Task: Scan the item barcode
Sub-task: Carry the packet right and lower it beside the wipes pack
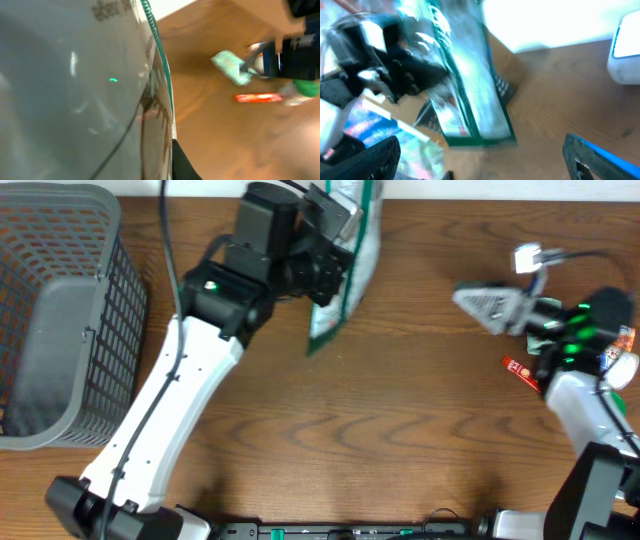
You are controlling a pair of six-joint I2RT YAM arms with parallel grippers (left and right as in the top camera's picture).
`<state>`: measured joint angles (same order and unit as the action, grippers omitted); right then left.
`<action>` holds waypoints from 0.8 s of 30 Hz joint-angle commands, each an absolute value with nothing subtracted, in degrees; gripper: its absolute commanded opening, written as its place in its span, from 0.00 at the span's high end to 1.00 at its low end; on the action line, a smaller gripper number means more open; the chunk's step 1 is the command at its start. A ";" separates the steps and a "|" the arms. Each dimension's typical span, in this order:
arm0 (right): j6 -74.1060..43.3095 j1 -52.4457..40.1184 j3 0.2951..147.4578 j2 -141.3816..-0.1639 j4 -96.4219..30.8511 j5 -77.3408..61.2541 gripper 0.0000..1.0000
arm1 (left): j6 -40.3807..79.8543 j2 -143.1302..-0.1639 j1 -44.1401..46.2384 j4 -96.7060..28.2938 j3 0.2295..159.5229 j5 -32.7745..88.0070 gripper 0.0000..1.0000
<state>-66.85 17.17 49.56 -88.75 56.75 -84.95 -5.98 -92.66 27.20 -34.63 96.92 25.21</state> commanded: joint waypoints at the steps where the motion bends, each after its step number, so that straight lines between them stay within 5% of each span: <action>1: -91.24 20.95 53.58 -87.70 67.07 -89.45 0.01 | 8.01 -96.44 30.59 -32.53 95.98 30.00 0.93; 5: -101.62 25.63 55.92 -87.70 76.71 -89.45 0.01 | 20.36 -103.57 35.59 -28.03 95.90 30.00 0.93; 9: -99.57 30.02 55.48 -87.77 76.73 -89.45 0.01 | 29.61 -111.79 40.91 -20.93 95.90 30.04 0.93; 22: -96.79 34.46 55.05 -87.77 76.79 -89.45 0.01 | 33.32 -130.04 53.63 8.16 95.90 28.42 0.92; 24: -96.79 34.46 55.05 -87.77 76.77 -89.45 0.01 | 33.30 -131.02 54.46 9.54 95.90 25.08 0.83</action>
<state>-97.06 34.28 55.27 -87.90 76.42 -88.60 32.56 -129.82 53.91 7.75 95.59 29.10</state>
